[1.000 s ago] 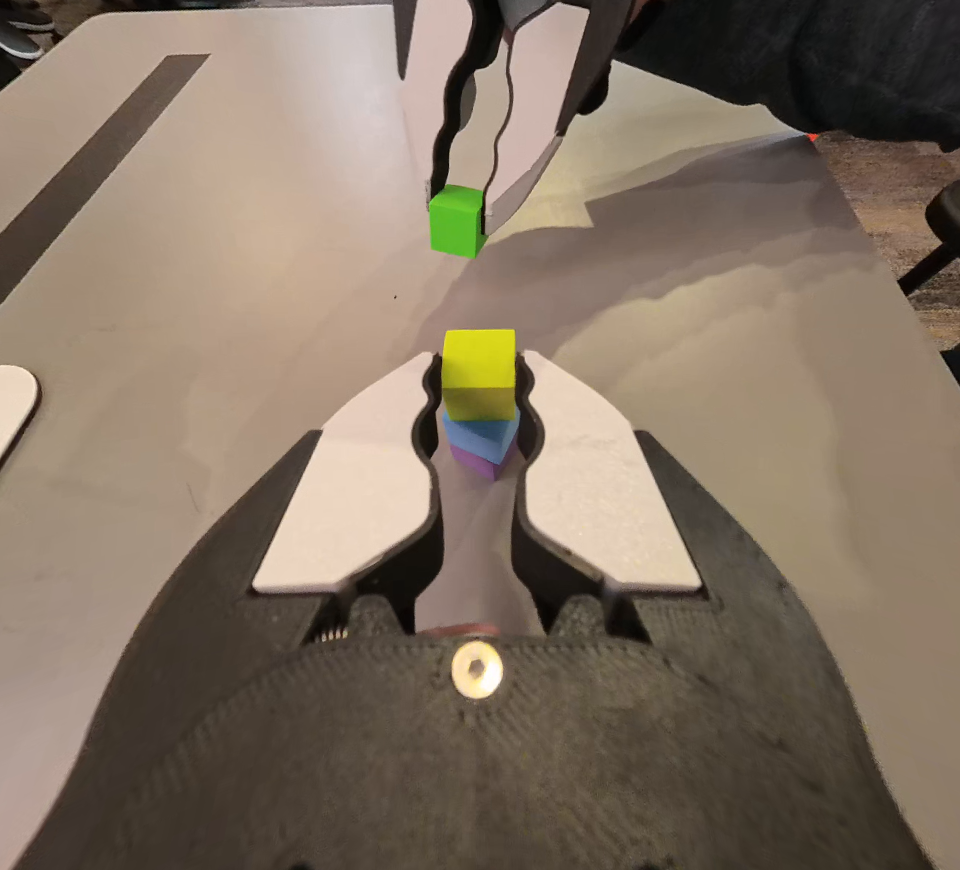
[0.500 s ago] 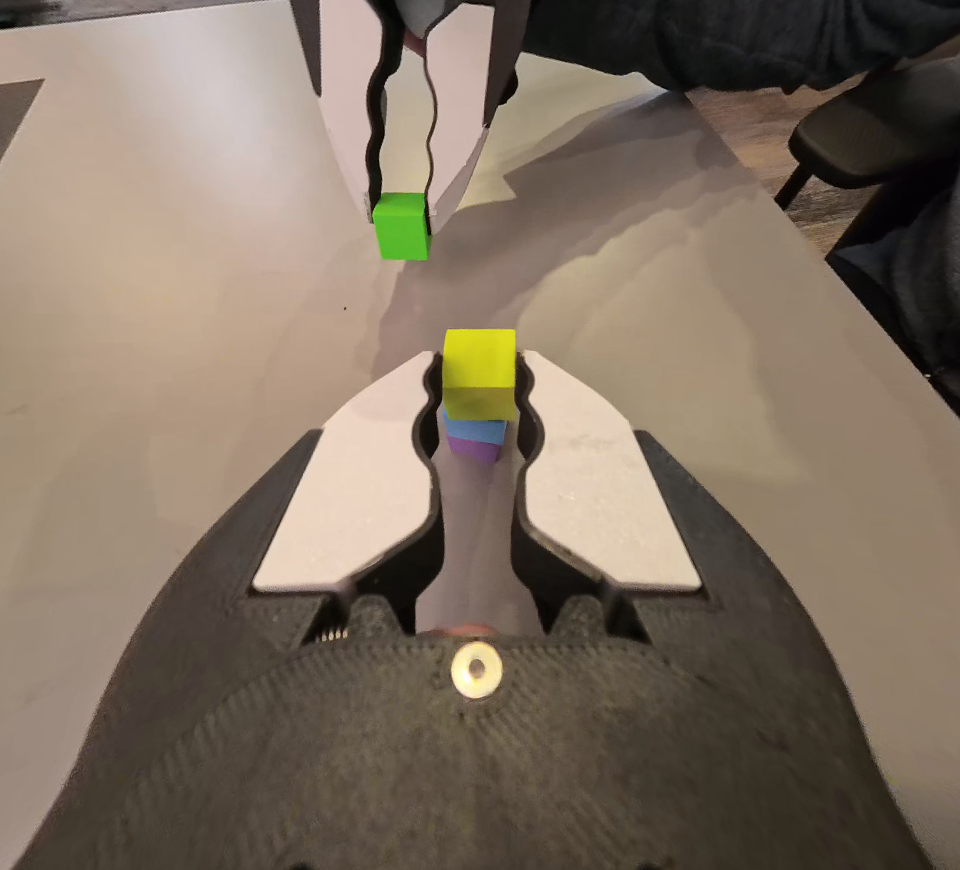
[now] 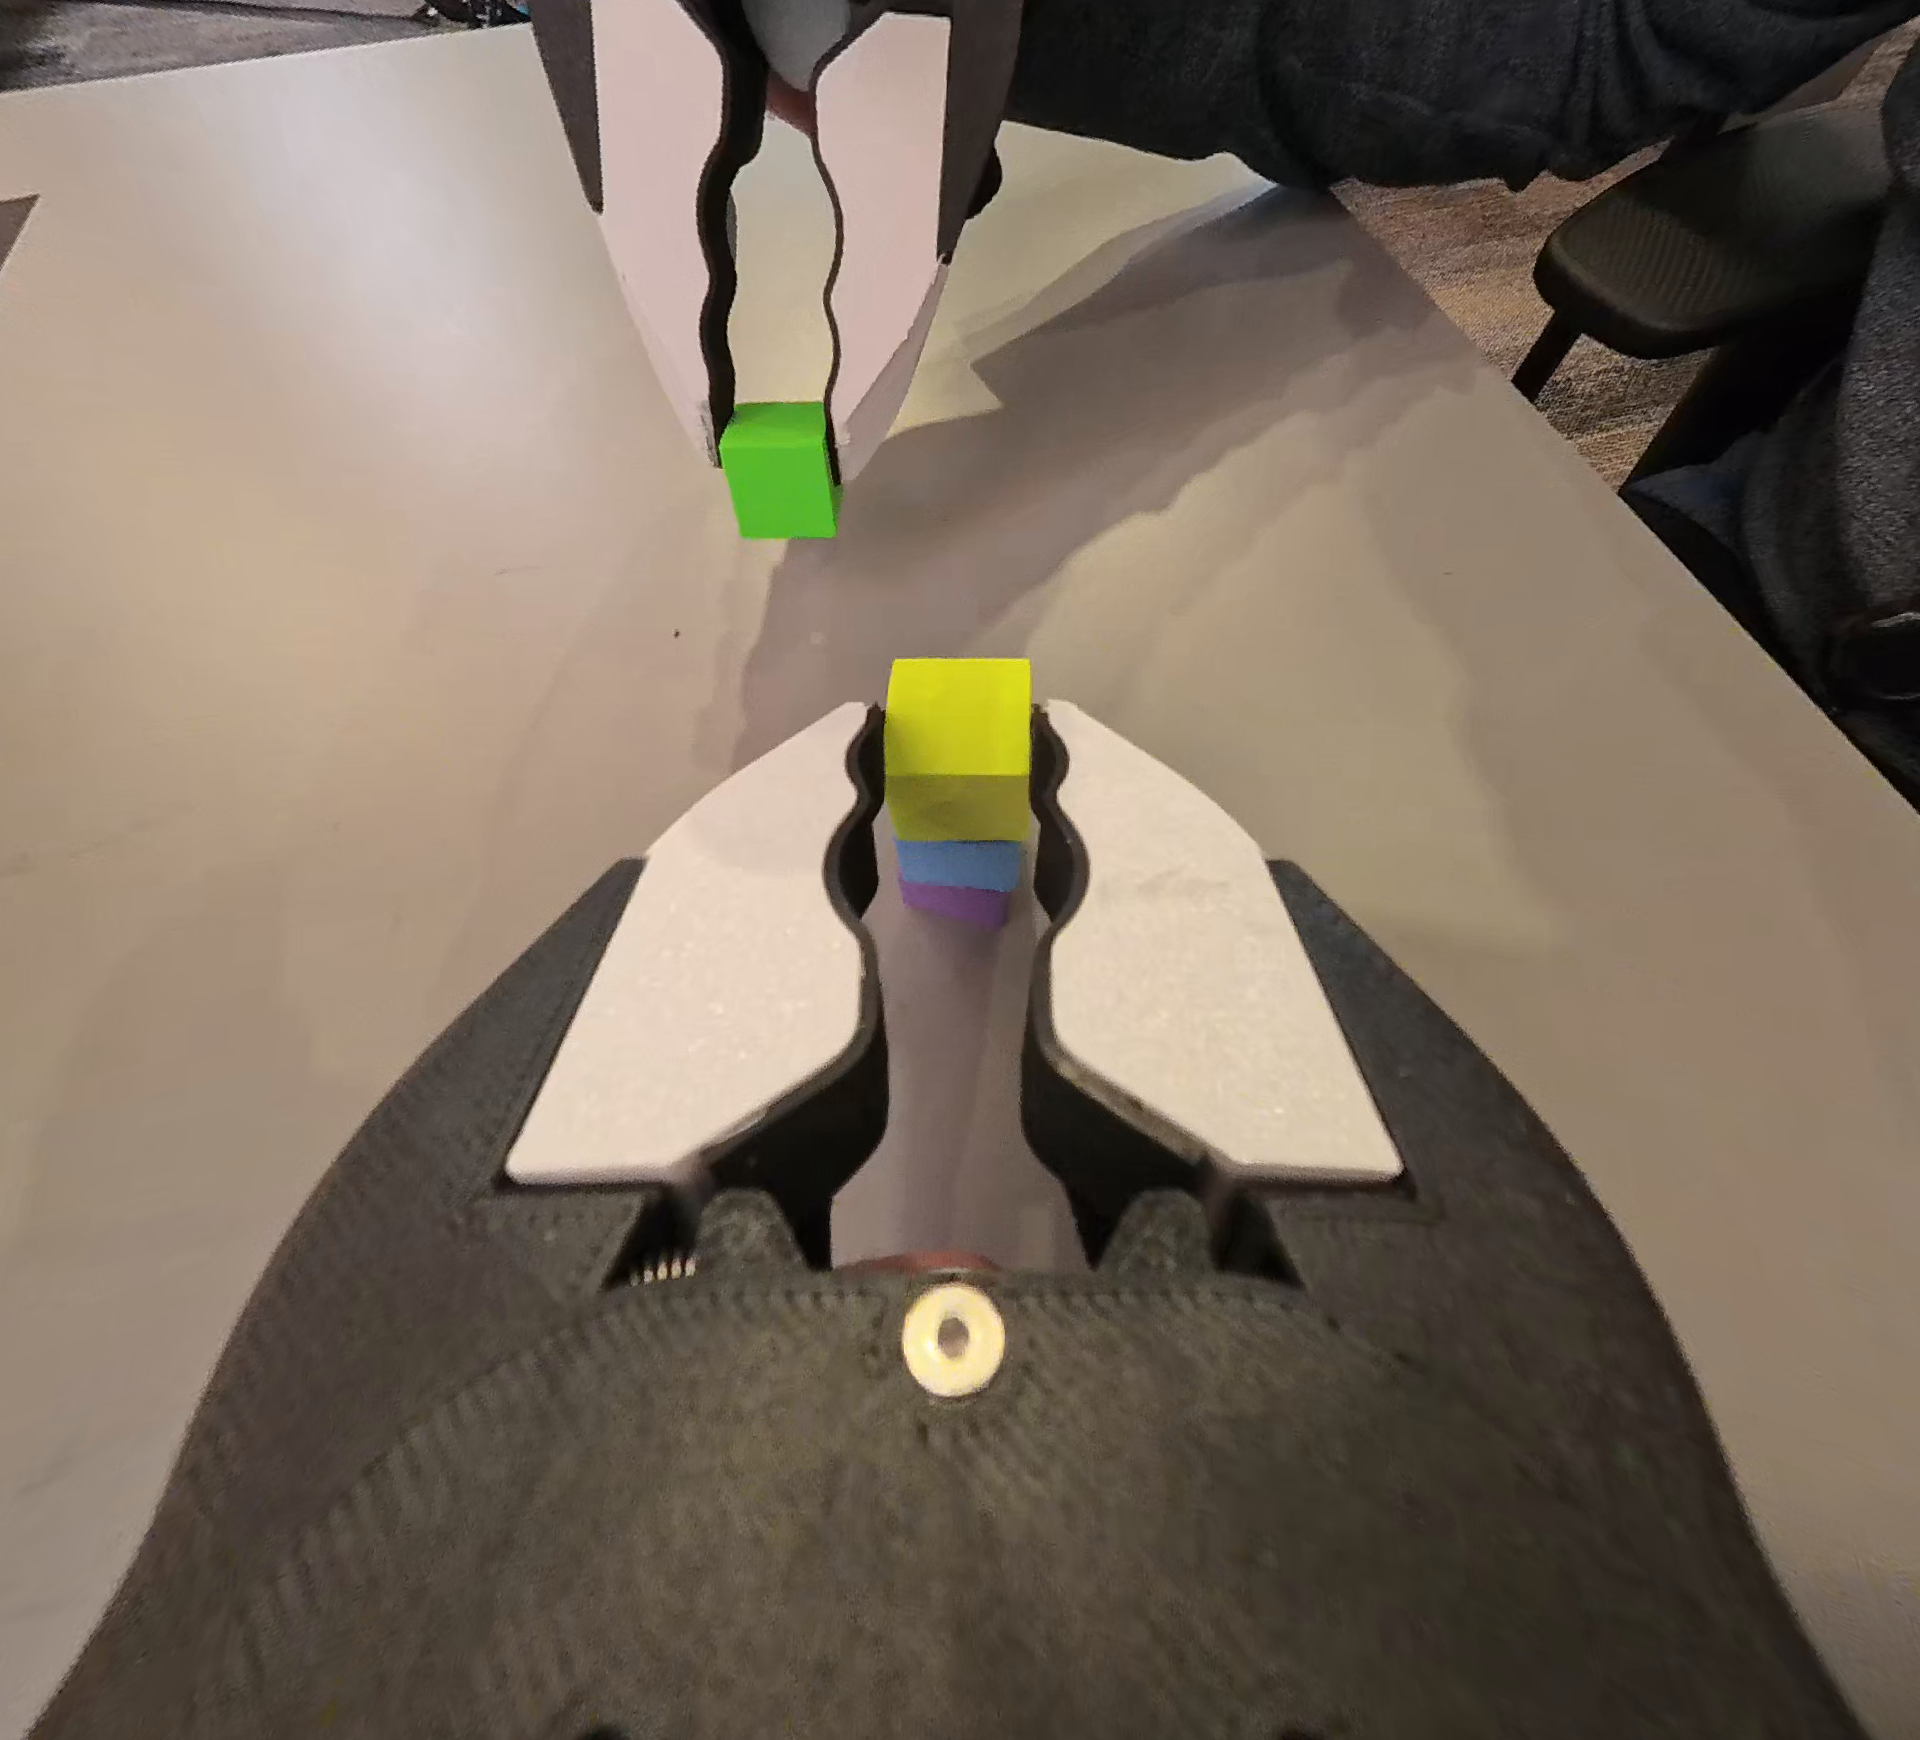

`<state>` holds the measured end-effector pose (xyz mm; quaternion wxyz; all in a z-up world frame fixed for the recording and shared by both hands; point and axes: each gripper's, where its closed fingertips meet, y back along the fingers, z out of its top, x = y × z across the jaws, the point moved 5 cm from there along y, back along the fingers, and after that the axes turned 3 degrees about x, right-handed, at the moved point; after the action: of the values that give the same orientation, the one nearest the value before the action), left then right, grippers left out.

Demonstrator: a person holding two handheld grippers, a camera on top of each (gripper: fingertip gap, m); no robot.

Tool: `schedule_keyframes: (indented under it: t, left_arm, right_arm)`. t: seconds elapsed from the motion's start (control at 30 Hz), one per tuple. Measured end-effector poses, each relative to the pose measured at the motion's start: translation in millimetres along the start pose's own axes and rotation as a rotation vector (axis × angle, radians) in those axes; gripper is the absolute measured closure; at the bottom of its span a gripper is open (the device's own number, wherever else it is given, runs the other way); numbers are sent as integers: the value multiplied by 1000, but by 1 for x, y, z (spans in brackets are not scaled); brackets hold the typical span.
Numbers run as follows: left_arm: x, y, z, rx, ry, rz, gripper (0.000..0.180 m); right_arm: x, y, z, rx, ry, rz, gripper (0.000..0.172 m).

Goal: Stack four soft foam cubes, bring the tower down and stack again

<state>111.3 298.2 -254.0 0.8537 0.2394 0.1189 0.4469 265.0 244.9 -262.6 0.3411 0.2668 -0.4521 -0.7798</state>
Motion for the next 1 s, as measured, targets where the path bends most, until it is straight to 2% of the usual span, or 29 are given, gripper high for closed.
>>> schedule_keyframes:
  t: [1.0]
  left_arm:
    - [1,-1,0,-5,-12,-39,154]
  right_arm:
    - [2,-2,2,-10,3,13,144]
